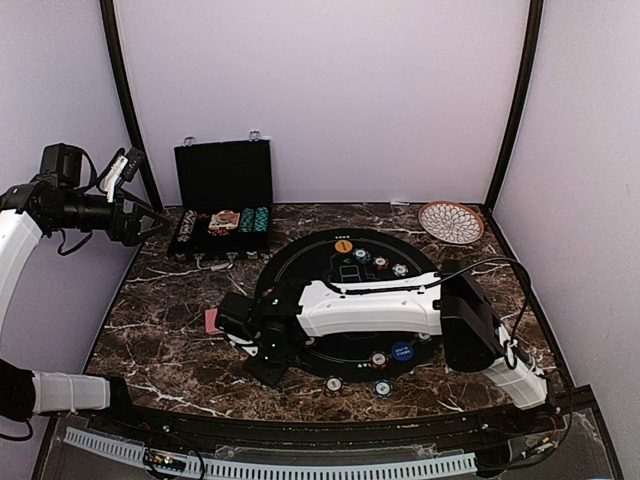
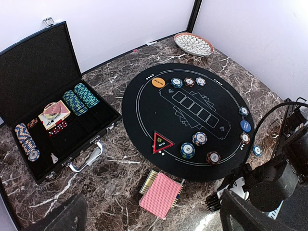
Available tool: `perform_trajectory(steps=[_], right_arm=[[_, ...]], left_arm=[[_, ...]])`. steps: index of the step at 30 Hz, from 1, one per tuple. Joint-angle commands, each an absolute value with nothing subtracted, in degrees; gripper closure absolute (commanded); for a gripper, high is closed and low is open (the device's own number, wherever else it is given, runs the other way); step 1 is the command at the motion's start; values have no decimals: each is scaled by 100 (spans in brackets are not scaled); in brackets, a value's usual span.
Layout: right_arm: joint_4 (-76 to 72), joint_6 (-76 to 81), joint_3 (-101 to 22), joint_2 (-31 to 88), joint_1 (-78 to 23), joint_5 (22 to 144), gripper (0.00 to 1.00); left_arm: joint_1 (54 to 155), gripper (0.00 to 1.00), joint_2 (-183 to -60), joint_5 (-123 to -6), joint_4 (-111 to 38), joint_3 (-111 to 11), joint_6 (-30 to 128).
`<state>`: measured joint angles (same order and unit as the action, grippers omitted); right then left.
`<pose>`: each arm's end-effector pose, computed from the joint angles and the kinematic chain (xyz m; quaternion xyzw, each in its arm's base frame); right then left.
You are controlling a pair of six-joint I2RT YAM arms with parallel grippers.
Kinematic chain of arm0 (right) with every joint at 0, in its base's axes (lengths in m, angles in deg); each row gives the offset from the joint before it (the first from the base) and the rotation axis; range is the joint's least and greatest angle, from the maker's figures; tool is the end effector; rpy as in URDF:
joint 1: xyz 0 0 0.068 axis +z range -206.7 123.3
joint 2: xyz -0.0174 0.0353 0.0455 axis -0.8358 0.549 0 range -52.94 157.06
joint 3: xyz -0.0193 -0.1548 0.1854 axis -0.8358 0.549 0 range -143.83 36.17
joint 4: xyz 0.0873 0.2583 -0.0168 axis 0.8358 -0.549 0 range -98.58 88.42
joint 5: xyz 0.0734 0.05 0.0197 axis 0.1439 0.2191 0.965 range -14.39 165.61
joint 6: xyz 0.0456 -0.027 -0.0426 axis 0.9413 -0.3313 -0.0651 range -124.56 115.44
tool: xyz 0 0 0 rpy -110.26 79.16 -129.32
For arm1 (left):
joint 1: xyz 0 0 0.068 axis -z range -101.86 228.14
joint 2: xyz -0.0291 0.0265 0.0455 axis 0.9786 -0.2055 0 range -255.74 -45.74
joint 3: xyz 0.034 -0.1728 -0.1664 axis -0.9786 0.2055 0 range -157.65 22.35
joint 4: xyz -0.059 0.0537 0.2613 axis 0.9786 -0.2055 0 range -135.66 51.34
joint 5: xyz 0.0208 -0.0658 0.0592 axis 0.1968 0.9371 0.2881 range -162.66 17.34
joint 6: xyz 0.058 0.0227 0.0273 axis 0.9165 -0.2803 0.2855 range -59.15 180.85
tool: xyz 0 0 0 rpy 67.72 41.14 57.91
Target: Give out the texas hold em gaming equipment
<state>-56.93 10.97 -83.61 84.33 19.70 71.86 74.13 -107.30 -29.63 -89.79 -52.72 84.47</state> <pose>0.1192 0.4775 0.1282 -0.4965 0.8546 0.0847 0.1269 0.2379 -0.0206 0.3667 0.3016 0.7951 -0.2215 0.4773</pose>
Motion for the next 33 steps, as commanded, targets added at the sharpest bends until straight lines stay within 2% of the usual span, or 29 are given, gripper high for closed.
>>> perform_trajectory(steps=[1,12,16,22,27,33], right_arm=[[-5728,1131,-8574,8428,1967,7210,57],[-5831,1175,-8779,8373,1975,7368,58],[-5860,1206,-8767,8328,1977,7321,73],[-5954,1299,-8663,7958,1906,7002,79],[-5879,1503,-7833,7195,1686,6840,82],[-5601,1838,-6067,6046,1273,6705,83]], left_arm=[[7392,1,-10647,-2853,-9084,-5274,8521],[7392,1,-10647,-2852,-9054,-5262,8502],[7392,1,-10644,-2858,-9062,-5270,8502],[7398,1,-10644,-2865,-9077,-5271,8517],[7401,1,-10669,-2875,-9069,-5271,8520],[7392,1,-10669,-2887,-9054,-5209,8539]])
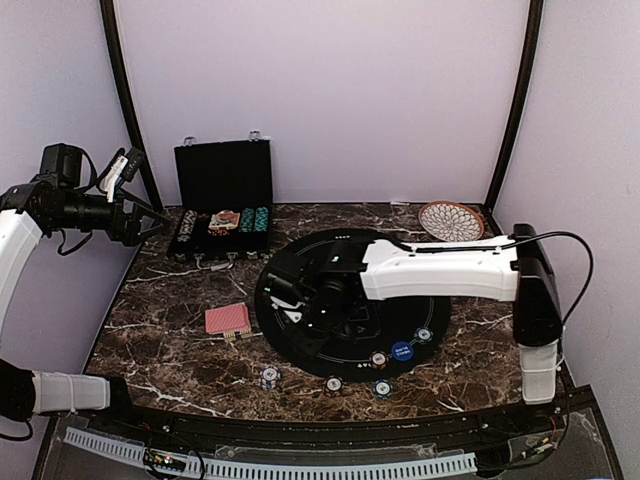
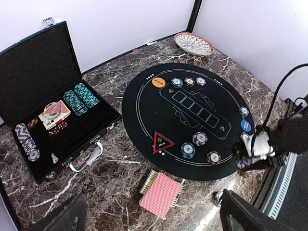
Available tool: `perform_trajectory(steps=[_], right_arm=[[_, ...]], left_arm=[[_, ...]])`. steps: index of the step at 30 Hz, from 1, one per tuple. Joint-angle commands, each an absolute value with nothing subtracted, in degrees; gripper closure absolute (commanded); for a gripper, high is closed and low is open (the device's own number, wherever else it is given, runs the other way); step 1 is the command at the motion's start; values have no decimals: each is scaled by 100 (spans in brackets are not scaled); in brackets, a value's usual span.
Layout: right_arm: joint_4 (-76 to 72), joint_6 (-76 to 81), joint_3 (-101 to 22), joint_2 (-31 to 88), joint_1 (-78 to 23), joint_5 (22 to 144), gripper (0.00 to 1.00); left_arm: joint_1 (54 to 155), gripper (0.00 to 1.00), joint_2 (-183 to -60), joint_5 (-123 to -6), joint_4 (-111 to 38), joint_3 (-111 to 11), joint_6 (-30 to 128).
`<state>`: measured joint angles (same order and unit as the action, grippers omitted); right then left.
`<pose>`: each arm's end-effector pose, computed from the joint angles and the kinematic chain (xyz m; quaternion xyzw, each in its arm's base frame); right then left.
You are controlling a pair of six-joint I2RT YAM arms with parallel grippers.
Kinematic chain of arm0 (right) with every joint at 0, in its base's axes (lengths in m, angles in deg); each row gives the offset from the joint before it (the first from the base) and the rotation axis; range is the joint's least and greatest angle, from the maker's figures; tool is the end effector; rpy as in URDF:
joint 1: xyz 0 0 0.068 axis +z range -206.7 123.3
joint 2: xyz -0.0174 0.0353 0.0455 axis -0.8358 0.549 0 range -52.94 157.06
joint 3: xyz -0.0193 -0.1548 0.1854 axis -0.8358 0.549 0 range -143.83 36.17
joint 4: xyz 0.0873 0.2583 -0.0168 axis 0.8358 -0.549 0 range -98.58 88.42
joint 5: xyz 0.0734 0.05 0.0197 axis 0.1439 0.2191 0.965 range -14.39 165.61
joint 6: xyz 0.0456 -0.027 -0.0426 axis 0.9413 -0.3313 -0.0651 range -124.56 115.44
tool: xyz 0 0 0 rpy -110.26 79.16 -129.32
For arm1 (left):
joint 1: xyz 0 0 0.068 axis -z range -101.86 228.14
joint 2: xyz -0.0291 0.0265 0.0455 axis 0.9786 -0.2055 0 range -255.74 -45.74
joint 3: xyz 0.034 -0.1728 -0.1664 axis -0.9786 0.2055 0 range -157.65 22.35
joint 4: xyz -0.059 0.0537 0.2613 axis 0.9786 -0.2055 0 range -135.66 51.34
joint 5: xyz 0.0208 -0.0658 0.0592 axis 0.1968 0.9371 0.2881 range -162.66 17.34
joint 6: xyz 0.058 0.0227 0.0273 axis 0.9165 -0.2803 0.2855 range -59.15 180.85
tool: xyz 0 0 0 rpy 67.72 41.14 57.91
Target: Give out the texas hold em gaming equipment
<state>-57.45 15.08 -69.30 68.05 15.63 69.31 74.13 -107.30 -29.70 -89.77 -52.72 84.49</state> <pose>0.1407 0.4219 0.1800 -0.4294 0.8869 0.0784 0.1511 0.2380 -0.0205 0.3667 0.3016 0.7952 -0.2208 0.4775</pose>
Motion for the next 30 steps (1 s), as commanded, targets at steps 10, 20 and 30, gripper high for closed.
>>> perform_trajectory(steps=[10,20,30], right_arm=[[-5055,2255,-3688,4609,116,6361,84],[-4487,2374,-2810,4191,-1374,6192,83],[-3954,2326,-2324,4410,-2218,6161,83]], left_arm=[[7396,1,-10703,-2842,-8995,-5168,8542],[7392,1,-10767,-2748,-8947,-5087,8601],[7396,1,-10896,-2639,-8893,-4999,8707]])
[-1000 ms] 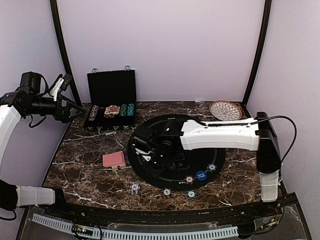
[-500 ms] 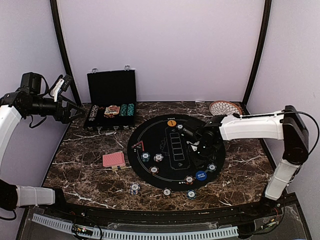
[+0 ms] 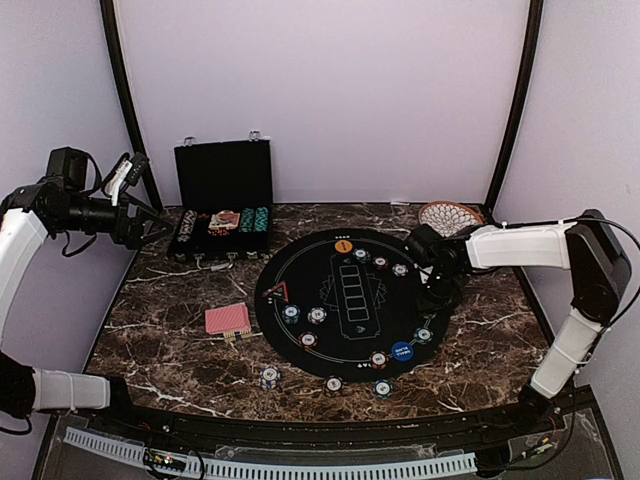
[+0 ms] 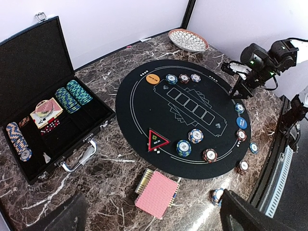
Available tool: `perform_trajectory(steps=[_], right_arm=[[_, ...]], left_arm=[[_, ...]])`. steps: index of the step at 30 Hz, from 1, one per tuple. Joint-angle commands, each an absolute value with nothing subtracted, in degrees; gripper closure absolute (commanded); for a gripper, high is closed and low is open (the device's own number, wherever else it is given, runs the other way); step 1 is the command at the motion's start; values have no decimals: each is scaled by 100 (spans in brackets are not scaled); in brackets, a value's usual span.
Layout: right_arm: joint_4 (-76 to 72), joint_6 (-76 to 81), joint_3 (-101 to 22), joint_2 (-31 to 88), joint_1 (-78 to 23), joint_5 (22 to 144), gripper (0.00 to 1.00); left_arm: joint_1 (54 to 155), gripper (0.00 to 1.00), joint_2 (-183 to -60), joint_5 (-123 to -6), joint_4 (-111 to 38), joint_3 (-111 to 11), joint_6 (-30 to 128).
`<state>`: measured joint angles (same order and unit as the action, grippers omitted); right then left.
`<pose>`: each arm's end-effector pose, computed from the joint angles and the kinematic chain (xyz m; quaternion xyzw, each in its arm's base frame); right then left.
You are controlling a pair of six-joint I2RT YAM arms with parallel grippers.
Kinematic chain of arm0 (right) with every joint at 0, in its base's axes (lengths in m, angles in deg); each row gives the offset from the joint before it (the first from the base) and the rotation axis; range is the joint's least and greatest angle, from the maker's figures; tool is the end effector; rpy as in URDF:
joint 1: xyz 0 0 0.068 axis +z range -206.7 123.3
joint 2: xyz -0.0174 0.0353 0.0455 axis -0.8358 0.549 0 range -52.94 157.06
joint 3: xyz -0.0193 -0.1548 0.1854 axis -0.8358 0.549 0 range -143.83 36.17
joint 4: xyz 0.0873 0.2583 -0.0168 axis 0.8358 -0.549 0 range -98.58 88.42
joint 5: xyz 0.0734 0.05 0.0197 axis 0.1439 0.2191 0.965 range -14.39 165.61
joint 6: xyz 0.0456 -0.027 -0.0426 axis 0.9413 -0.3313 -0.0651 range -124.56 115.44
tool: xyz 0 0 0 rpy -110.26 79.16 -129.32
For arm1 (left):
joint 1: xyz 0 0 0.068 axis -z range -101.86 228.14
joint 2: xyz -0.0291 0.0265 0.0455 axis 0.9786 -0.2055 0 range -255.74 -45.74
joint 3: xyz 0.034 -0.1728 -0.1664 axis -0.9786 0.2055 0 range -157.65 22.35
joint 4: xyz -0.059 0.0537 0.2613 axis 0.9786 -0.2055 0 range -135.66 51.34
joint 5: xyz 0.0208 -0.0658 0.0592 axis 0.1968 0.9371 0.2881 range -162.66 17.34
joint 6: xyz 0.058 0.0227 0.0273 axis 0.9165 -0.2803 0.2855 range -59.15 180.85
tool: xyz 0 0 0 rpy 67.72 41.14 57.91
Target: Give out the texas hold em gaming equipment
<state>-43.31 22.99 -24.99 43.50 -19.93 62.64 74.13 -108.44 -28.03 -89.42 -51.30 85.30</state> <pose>0.2633 0.1814 0.1206 -0.0667 0.9851 -0.0352 0.1548 0.2436 -0.0213 0.3554 0.3071 0.7960 -0.2368 0.4648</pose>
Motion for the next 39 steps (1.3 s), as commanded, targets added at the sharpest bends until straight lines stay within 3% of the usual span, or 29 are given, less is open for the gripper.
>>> perform_trajectory(steps=[1,9,15,21,32,39], right_arm=[[-3914,2317,-2282,4428,-2273,6150,83],[-3778,2283,-2062,4597,-2369,6171,81],[-3672,2300,-2022,4680,-2413,6278,63],[-3745,2359,-2066,4613,-2410,6249,37],[-4214,2579,-2816,3891,-2333,6137,21],[-4629,2854,-3908,3952,-1551,5938,6]], left_arm=[[7395,1,-10912,-2645,-8910,-4964,8745],[7404,1,-11239,-2751,-9283,-4722,9481],[7559,1,-11376,-3198,-9322,-4403,10020],[8090,1,-11442,-3970,-8922,-3858,10463],[8875,1,-11874,-4640,-8353,-3200,11212],[9209,1,-12135,-4905,-8098,-2979,11850]])
